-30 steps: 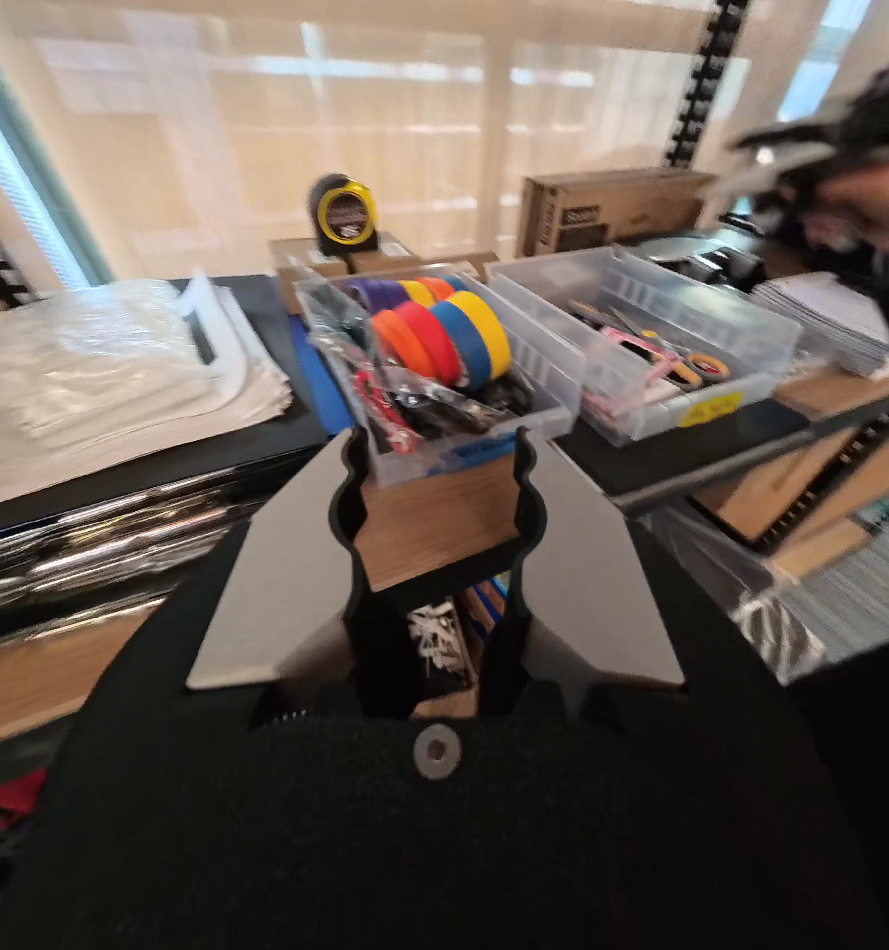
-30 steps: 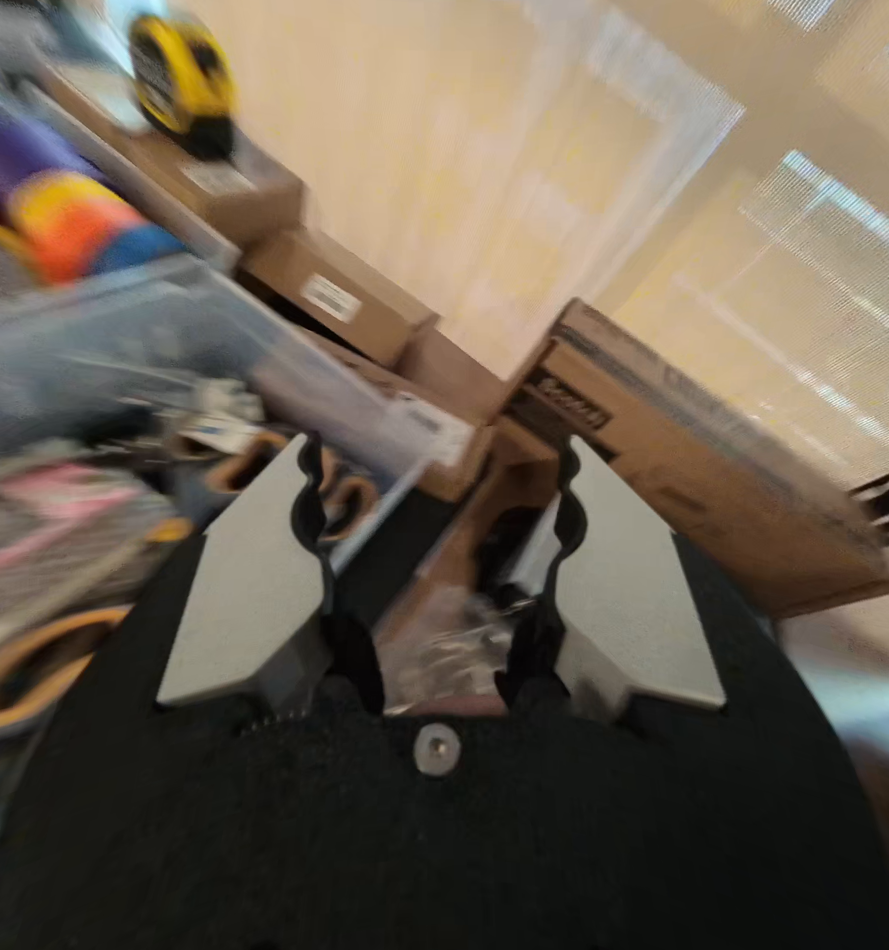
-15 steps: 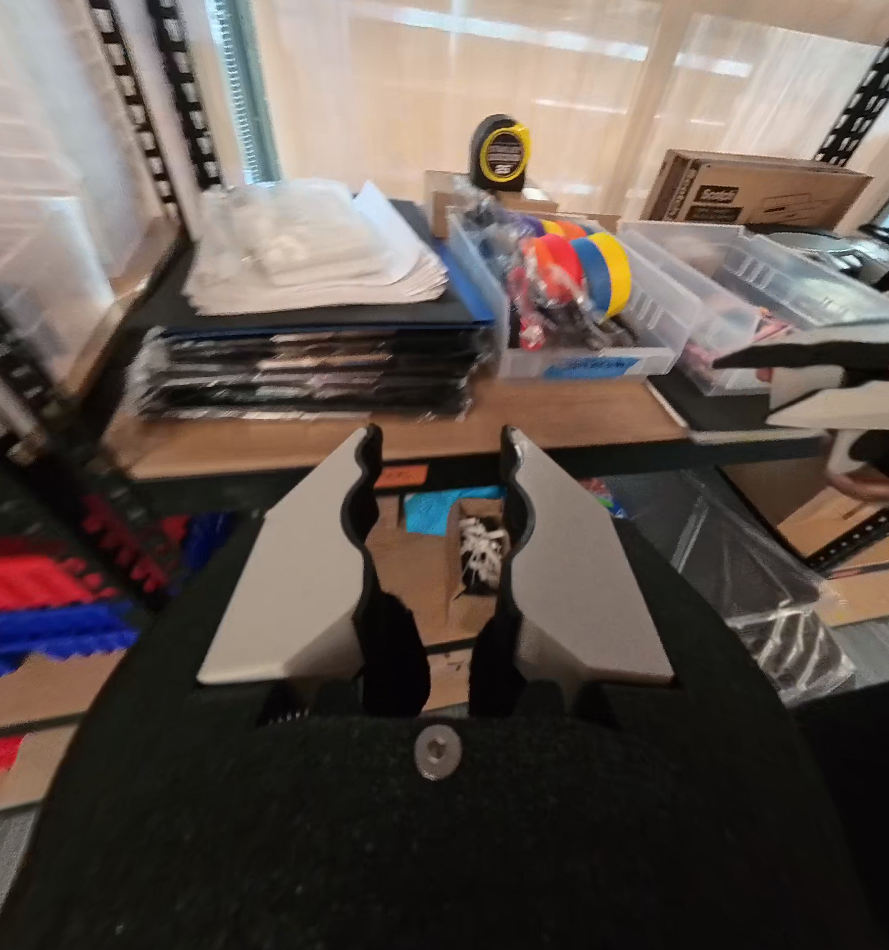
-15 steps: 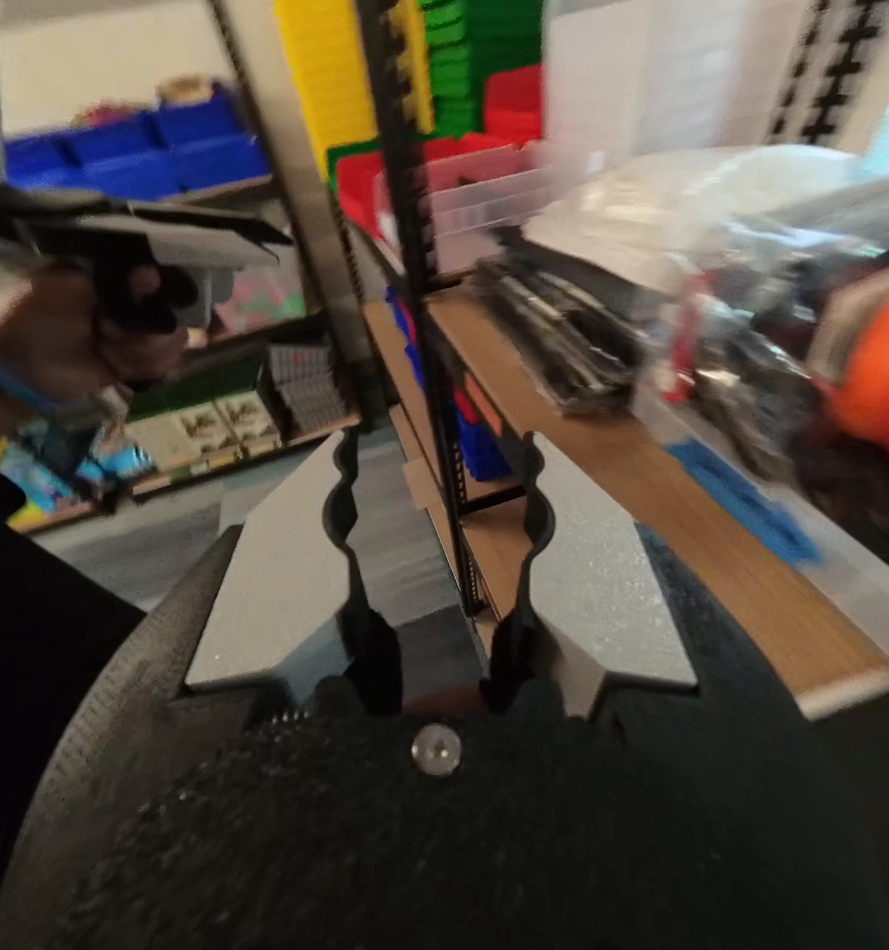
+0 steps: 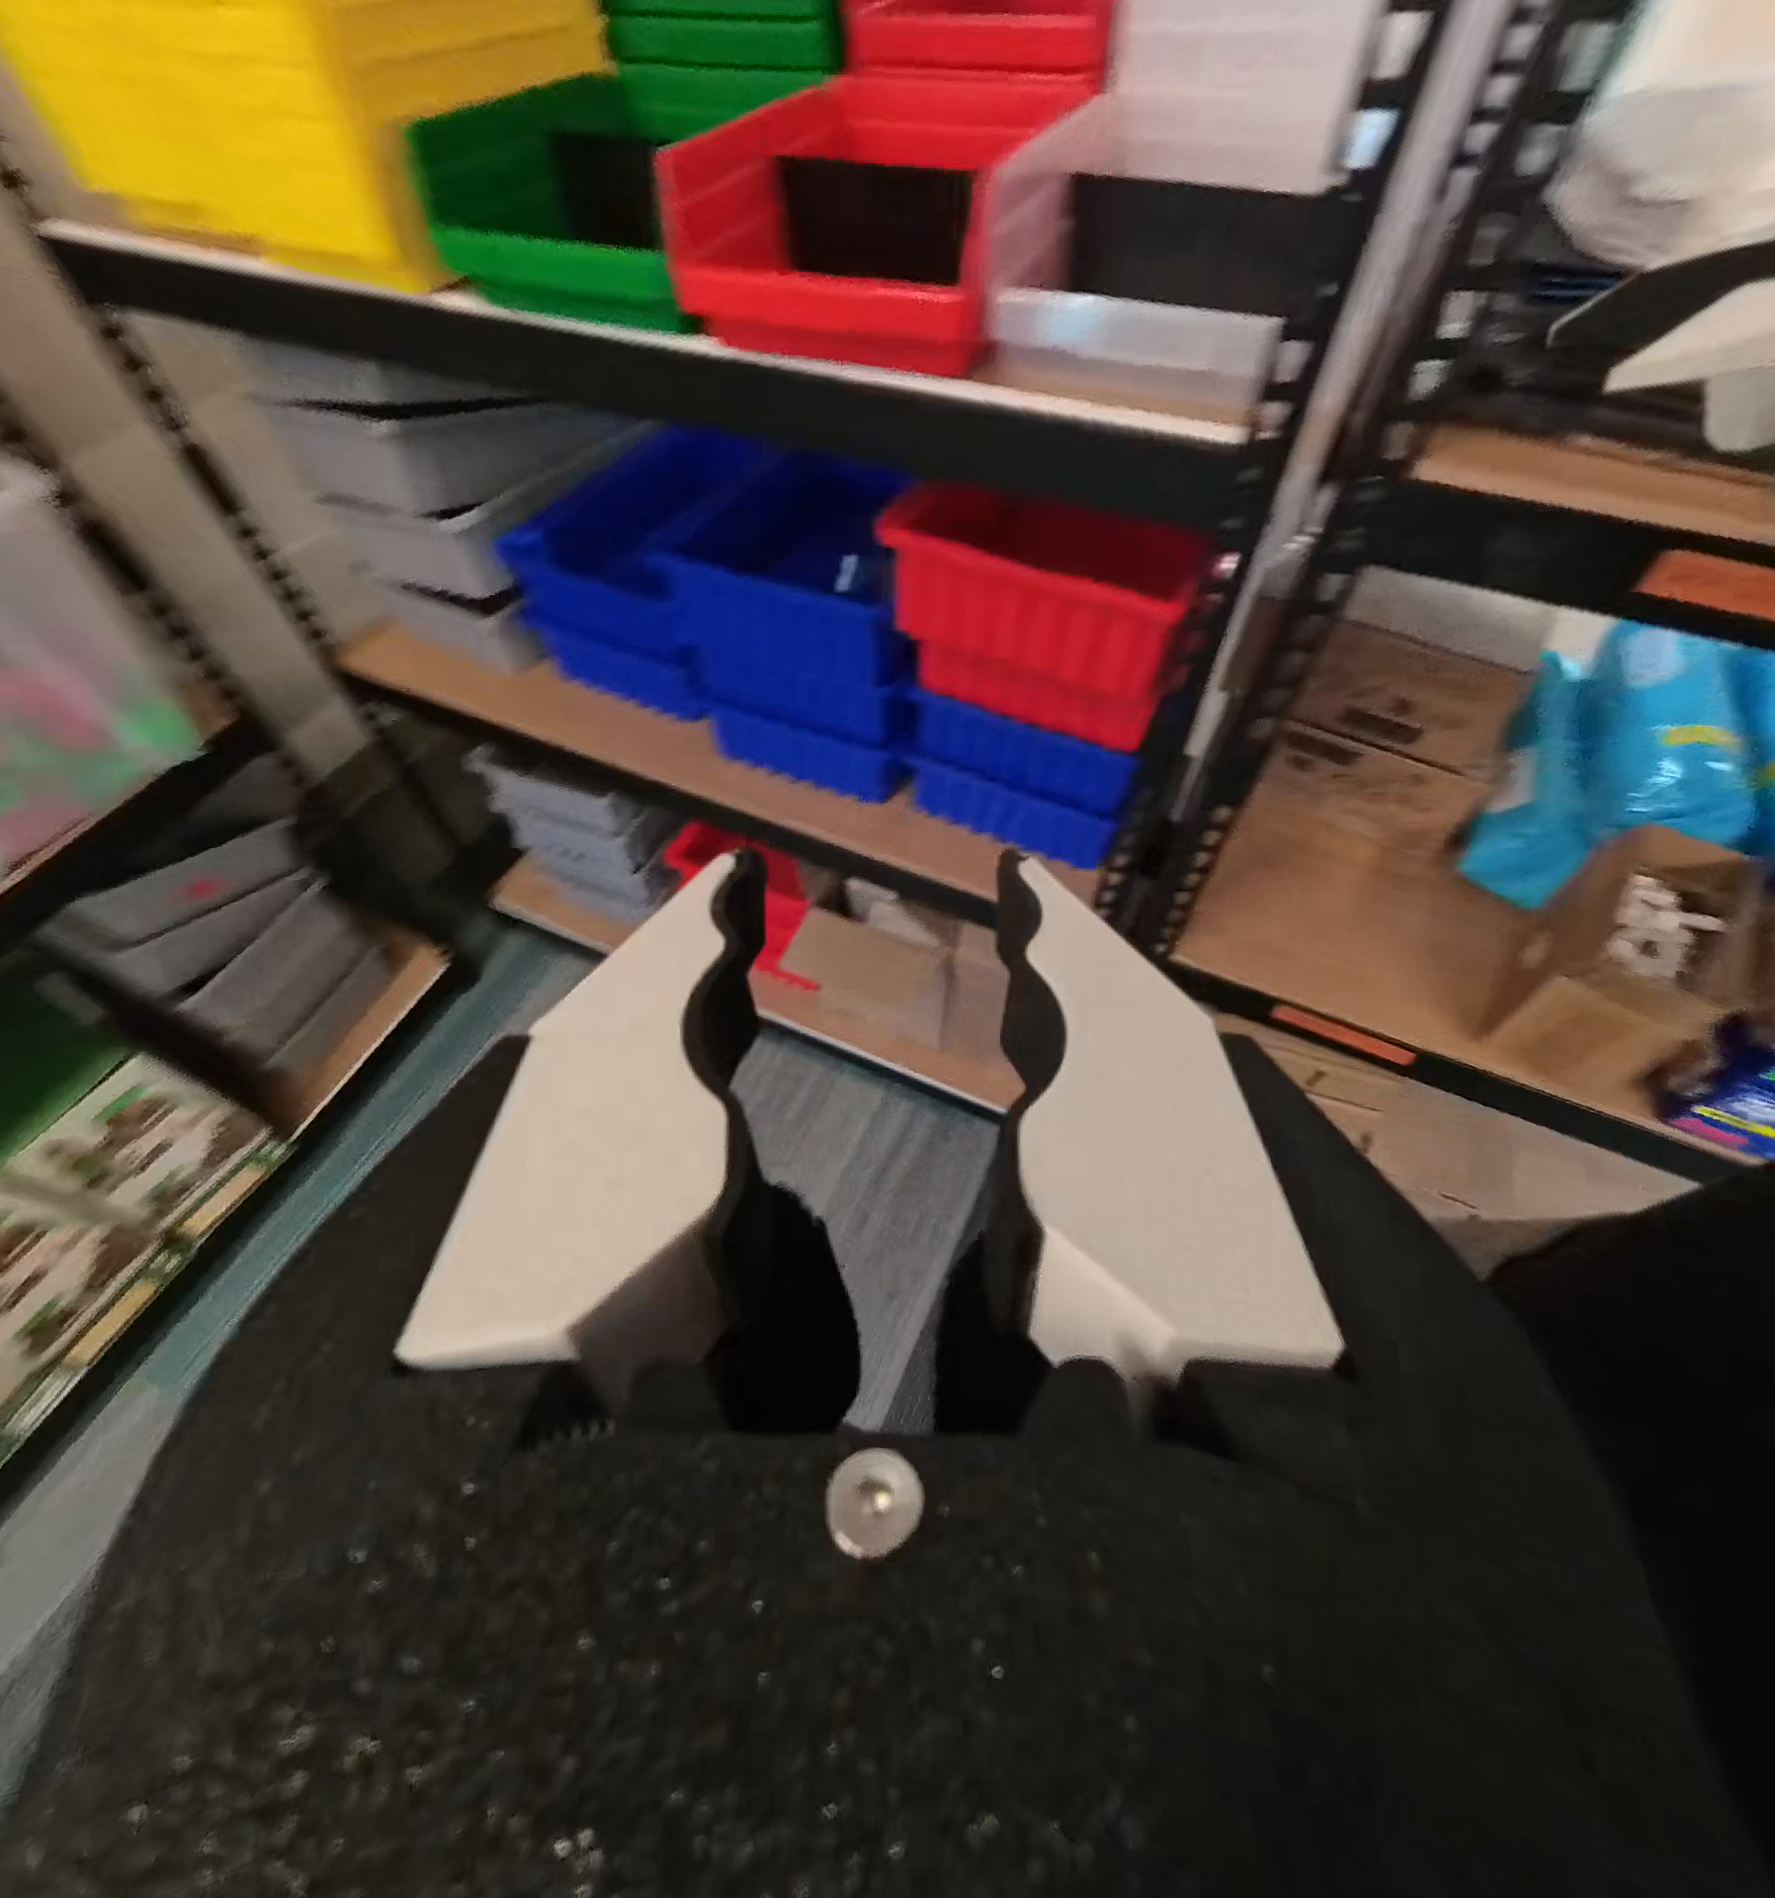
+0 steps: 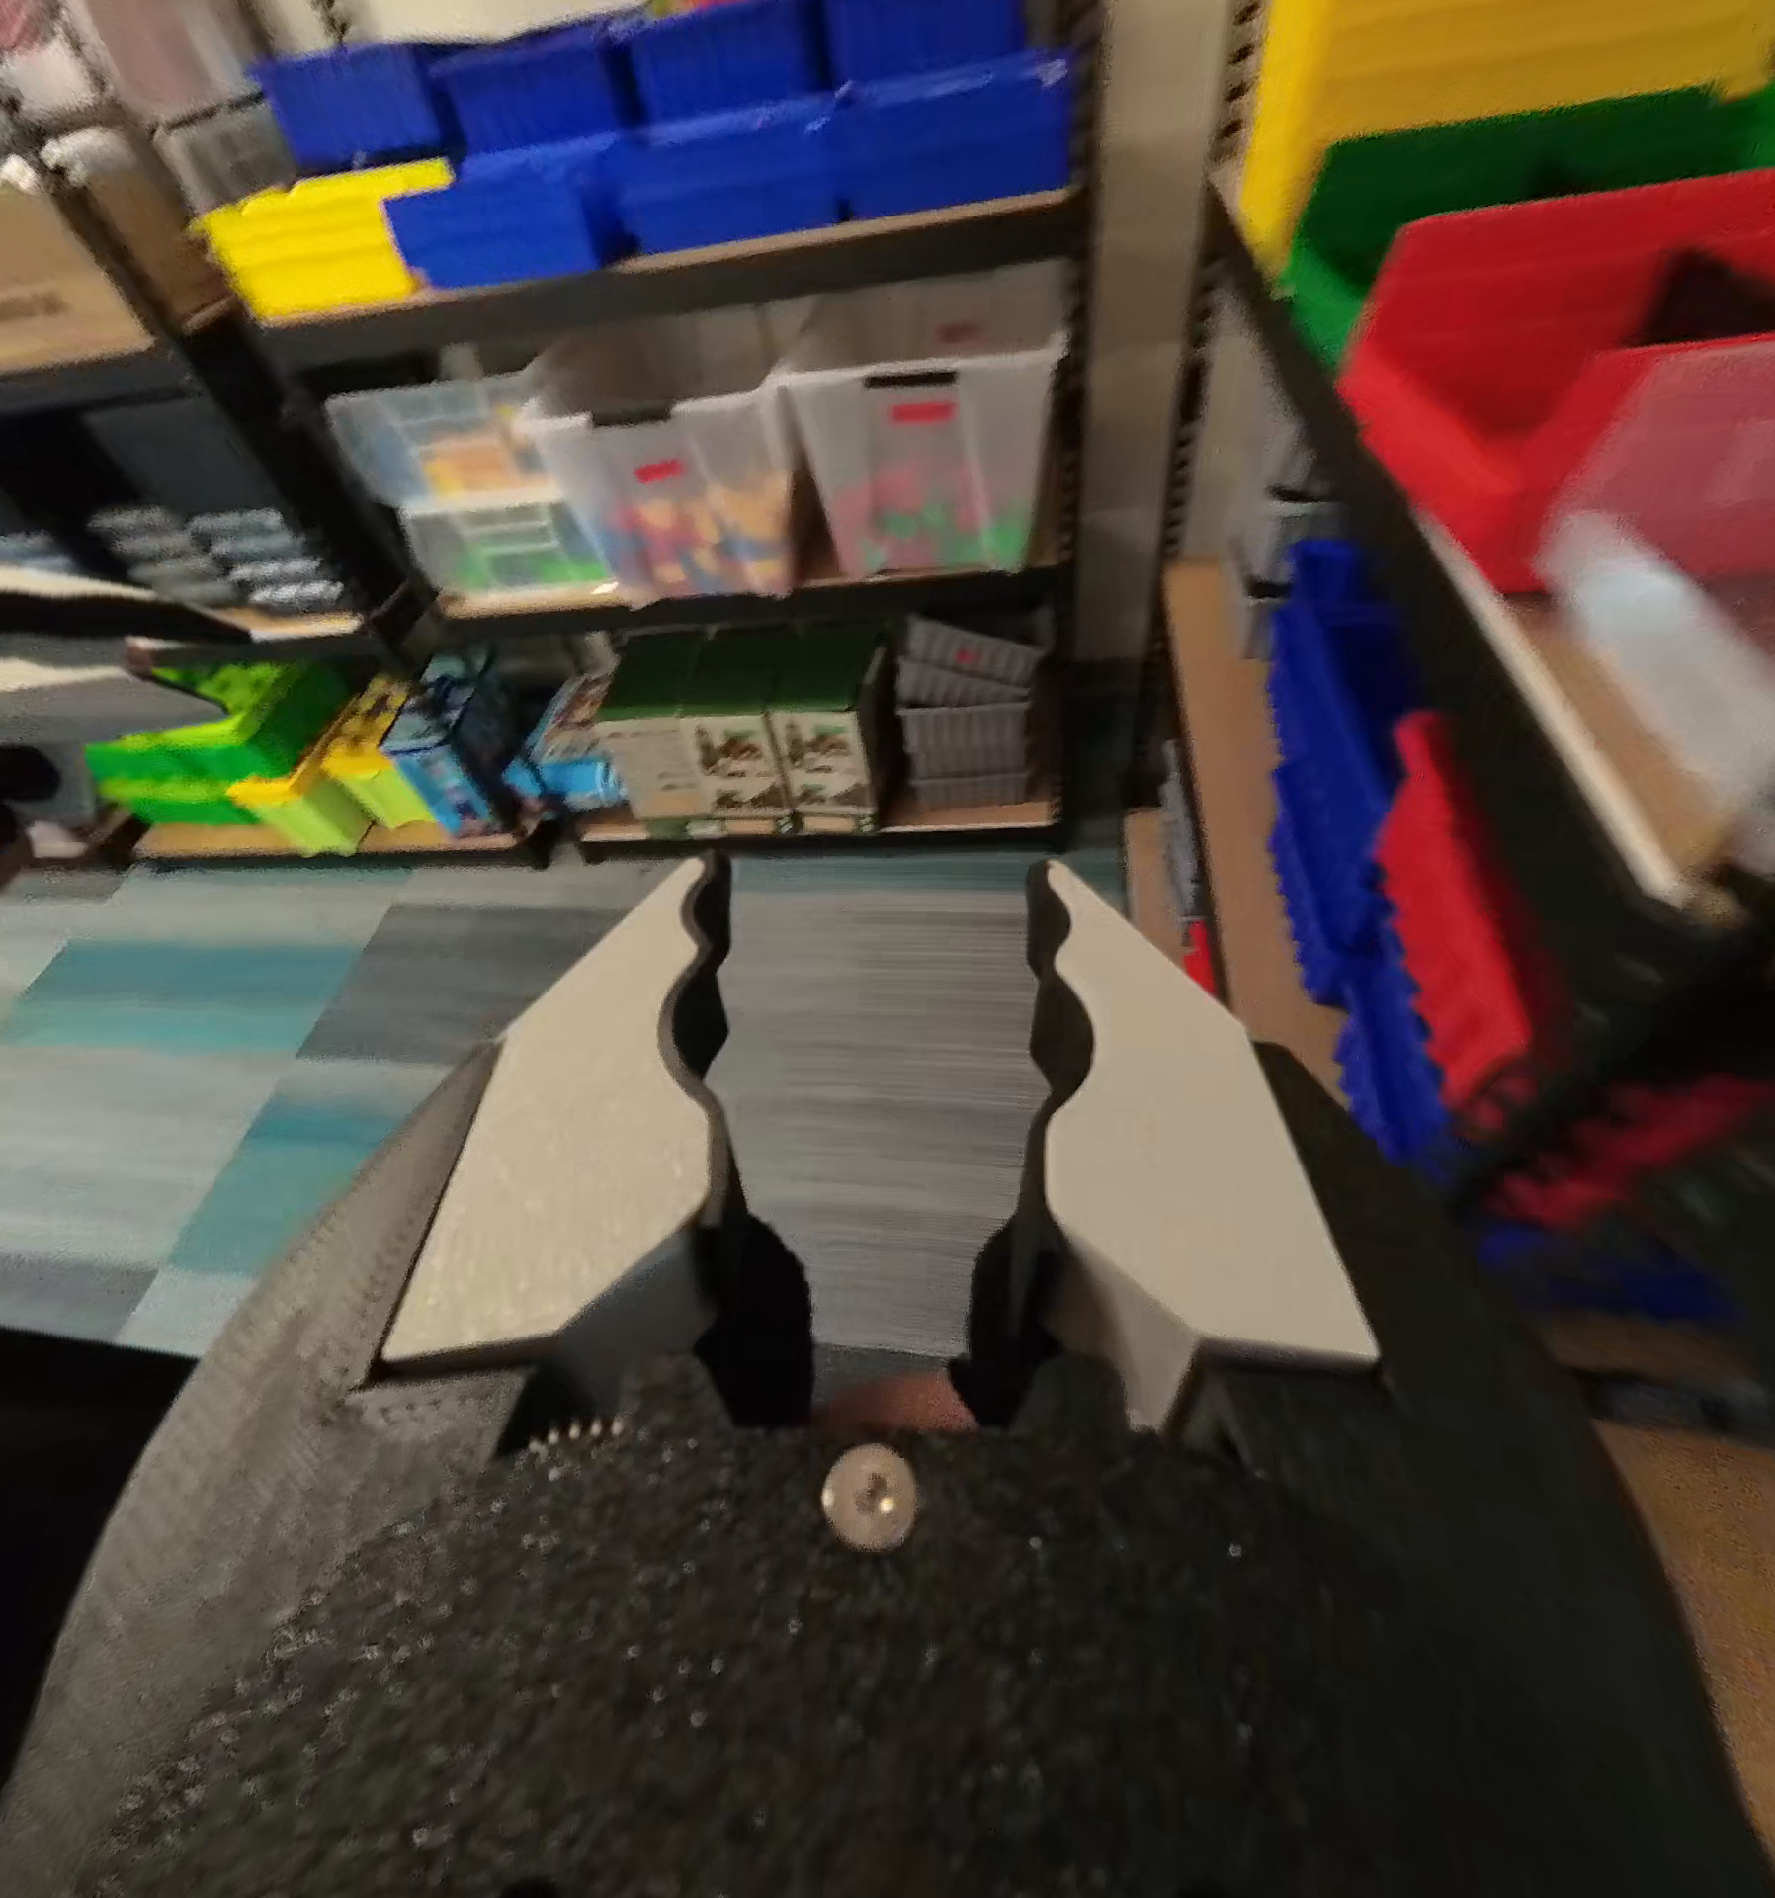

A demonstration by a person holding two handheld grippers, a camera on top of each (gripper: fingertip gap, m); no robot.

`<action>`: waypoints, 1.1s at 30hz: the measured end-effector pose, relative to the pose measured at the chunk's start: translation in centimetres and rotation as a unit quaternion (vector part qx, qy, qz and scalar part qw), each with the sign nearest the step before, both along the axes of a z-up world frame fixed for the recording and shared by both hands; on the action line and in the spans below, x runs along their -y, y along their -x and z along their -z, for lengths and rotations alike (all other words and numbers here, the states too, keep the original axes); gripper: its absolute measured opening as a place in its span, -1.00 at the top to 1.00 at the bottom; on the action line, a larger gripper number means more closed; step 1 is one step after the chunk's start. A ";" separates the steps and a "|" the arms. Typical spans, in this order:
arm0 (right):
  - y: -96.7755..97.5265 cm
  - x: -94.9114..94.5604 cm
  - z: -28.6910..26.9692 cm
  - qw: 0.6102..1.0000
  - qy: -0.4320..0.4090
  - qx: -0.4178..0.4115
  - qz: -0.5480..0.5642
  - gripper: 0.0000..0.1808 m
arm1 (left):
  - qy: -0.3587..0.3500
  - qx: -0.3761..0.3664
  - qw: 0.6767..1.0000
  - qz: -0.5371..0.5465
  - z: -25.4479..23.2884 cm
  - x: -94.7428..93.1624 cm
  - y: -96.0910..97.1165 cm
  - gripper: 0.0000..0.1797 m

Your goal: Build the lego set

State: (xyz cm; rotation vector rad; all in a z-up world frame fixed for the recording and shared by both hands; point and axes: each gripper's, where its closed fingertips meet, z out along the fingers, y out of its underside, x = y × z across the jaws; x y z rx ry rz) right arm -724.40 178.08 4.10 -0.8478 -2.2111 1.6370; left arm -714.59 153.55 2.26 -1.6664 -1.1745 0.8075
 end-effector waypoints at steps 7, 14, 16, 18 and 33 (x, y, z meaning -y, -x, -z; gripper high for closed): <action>3.4 19.1 3.4 0.986 -0.032 0.022 -0.161 0.37 | -0.037 0.004 0.987 -0.159 1.3 14.2 -4.1 0.53; 10.0 36.0 6.9 0.958 -0.040 0.036 -0.281 0.39 | -0.059 0.009 0.962 -0.266 3.2 24.4 -1.8 0.54; 12.5 40.6 7.4 0.953 -0.033 0.054 -0.297 0.40 | -0.055 0.018 0.954 -0.295 3.5 27.8 -0.1 0.54; 14.4 44.9 6.9 0.944 -0.022 0.082 -0.319 0.40 | -0.058 0.016 0.947 -0.317 2.8 30.8 1.6 0.54; 18.0 74.8 1.3 0.898 0.004 0.035 -0.438 0.42 | -0.071 -0.027 0.884 -0.462 0.8 53.7 -0.2 0.57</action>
